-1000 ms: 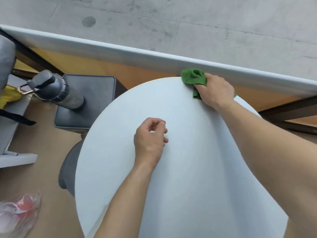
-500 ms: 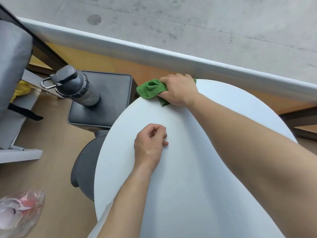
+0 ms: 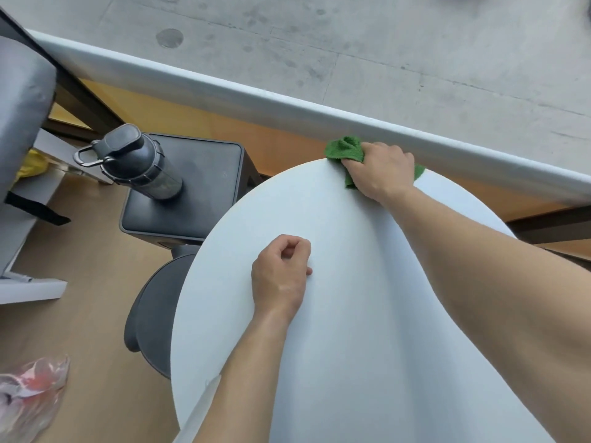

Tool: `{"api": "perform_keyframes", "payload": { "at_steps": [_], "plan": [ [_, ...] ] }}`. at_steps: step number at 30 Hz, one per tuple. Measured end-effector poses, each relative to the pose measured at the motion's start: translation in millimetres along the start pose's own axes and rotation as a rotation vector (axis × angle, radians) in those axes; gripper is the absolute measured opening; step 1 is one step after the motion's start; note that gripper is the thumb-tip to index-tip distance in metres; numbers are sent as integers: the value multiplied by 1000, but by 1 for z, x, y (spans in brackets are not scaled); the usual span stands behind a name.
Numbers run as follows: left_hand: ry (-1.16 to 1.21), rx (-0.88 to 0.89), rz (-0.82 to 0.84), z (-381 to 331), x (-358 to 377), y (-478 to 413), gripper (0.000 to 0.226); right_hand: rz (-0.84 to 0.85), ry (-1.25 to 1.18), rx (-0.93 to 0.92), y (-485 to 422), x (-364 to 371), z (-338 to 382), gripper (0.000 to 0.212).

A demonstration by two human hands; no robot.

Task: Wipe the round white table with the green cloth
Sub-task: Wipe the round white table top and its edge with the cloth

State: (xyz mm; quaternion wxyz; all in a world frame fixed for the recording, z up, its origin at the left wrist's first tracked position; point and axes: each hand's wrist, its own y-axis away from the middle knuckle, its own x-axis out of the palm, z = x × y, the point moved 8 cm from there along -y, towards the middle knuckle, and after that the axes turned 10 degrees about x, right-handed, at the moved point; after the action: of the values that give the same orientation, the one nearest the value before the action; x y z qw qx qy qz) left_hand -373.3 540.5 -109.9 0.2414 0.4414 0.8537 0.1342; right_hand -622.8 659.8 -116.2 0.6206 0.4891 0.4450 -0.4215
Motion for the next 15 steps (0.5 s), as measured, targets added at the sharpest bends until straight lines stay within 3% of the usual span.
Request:
{"api": "perform_keyframes", "payload": {
  "at_steps": [4,7,9,12,15],
  "plan": [
    [39,-17,42,2,0,-1,16,170,135,-481,56,33,149,46],
    [55,-30,103,2,-4,0,20,210,208,-743,108,56,205,45],
    [94,-40,155,4,-15,8,19,188,189,-770,107,57,205,42],
    [18,-33,154,24,-57,32,16,162,153,-638,73,51,178,41],
    [-96,-35,-86,56,-128,59,17,109,122,-468,60,42,157,41]
  ]
}}
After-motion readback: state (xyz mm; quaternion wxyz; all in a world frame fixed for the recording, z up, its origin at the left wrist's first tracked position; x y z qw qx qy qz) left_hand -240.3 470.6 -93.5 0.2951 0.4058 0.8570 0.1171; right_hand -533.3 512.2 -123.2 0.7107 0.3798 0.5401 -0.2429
